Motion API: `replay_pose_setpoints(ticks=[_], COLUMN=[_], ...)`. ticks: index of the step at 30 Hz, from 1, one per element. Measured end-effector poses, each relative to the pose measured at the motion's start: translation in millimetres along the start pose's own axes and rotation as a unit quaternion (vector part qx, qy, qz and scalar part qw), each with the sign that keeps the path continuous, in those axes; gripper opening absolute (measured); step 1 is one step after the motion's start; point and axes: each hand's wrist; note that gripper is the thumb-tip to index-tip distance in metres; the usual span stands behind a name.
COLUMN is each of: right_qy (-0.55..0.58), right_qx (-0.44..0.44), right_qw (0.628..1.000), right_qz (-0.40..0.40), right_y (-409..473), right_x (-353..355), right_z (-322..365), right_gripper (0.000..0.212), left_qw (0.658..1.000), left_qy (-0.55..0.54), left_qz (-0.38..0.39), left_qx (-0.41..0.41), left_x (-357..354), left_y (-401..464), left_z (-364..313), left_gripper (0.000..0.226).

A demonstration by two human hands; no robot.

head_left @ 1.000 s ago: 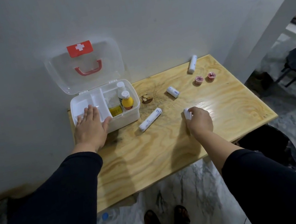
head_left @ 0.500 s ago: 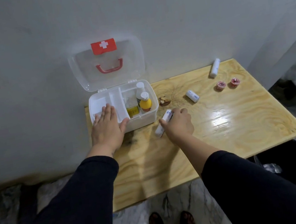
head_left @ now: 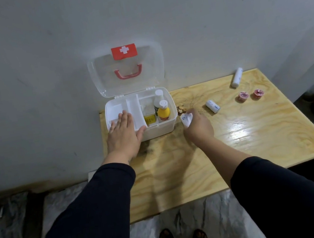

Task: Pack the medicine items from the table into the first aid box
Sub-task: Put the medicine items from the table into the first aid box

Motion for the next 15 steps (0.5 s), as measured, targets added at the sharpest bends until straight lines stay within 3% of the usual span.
replay_pose_setpoints(ticks=[8,15], right_qy=[0.084,0.217], right_qx=[0.108,0.194], right_qw=[0.989,0.956], right_qz=[-0.061,0.039], right_y=[2,-18], right_x=[58,35], right_z=[71,129], right_gripper=[0.06,0.067], left_qw=[0.999,0.999], left_qy=[-0.008,0.016], left_qz=[0.032,0.02], left_qx=[-0.004,-0.022], left_x=[12,9], left_y=[-1,1], left_z=[-2,3], left_gripper=[0.072,0.072])
Point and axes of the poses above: each hand's wrist, its own y-axis towards the middle knuckle, its own x-axis out of the back of the hand, z = x × y, and after that the axes turned 4 degrees about y, right-handed
